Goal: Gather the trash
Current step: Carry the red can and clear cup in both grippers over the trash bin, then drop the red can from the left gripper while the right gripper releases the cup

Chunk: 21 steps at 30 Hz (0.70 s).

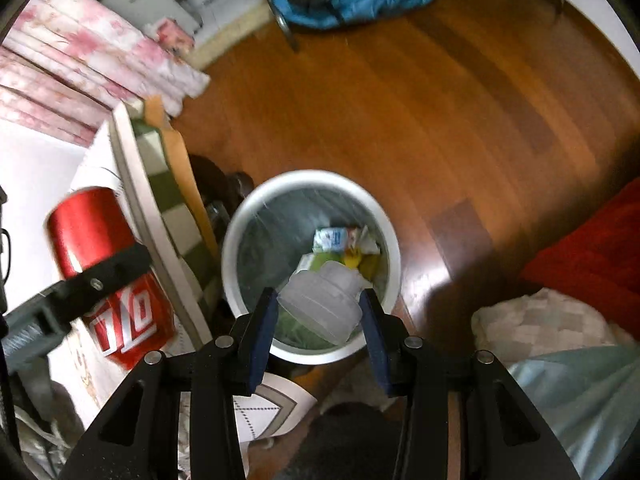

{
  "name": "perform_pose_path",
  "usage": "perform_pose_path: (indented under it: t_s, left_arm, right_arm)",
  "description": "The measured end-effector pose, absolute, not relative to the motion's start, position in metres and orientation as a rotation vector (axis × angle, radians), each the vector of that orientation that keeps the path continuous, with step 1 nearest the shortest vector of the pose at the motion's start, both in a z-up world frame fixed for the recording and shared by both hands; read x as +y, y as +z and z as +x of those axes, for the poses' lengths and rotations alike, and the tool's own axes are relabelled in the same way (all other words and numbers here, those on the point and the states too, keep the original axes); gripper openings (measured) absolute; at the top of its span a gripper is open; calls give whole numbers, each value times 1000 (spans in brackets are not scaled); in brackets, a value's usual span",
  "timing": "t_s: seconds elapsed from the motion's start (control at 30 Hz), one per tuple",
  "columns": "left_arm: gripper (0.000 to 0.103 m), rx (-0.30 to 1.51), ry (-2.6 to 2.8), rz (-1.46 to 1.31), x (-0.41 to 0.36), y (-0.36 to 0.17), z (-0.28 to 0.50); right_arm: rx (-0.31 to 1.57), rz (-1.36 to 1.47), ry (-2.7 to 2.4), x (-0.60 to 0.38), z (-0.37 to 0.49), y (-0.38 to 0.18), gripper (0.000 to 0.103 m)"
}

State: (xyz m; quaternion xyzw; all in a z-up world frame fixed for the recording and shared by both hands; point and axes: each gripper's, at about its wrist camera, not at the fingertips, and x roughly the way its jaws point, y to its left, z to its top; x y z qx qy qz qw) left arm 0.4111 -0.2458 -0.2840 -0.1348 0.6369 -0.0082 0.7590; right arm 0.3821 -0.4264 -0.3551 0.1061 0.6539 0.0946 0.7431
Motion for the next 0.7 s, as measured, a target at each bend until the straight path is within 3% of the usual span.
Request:
perform_pose_path:
  t_s: [0.13,0.17,0.2,0.23,0.27,0.47,0.7]
  left_arm:
    - [97,1398,35,-251,-242,-286,404]
    - [97,1398,50,-237,-241,-285,402]
    - [97,1398,68,-218,-240,-283,399]
    - [97,1398,80,-207,-238,-284,394]
    - [97,1397,98,-190,-237,-282,390]
    - [97,1376,139,-149,-228,-267,360]
    - [97,1318,123,-144,-227,-226,326]
  right_arm:
    - [1499,222,211,-420,391,-382,45]
    - [1527,215,211,-418,393,-389,51]
    - [1540,212,211,-416,394,-392,60]
    - [1548,207,207,-414,394,-393,83]
    - [1554,198,202,-411,394,-392,99]
    - [1570,135,152,-403,379,-380,101]
    - [1497,91,144,-401,348,-325,101]
